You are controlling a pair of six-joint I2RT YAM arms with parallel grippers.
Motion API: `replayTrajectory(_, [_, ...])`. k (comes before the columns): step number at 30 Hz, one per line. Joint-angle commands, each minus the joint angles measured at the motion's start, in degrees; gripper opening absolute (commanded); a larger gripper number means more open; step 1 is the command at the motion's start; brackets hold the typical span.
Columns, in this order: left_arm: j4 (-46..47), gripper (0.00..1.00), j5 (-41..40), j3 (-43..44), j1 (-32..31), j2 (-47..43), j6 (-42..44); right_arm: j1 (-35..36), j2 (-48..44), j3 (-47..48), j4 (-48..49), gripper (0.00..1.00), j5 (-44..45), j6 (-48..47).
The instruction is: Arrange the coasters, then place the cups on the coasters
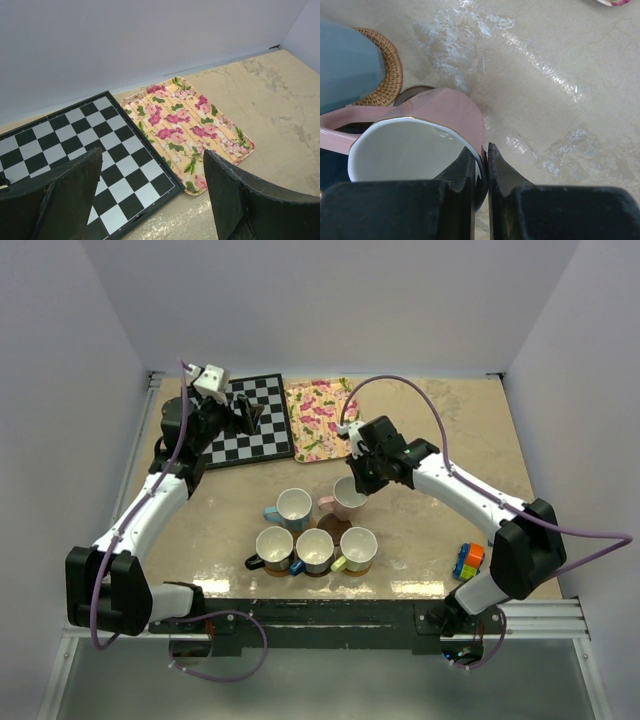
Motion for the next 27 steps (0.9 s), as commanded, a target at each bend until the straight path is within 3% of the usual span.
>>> replayTrajectory(1, [1.37, 0.86, 1.29, 2.29, 0.4, 0.36, 0.28, 0.35, -0.41, 1.91, 3.73, 0.0, -3.59, -1.41])
replayTrajectory(27, [1.55, 0.86, 2.34, 2.38, 0.4, 0.97, 0.28, 5.18, 1.7, 3.06, 3.64, 0.0, -3.5, -5.45])
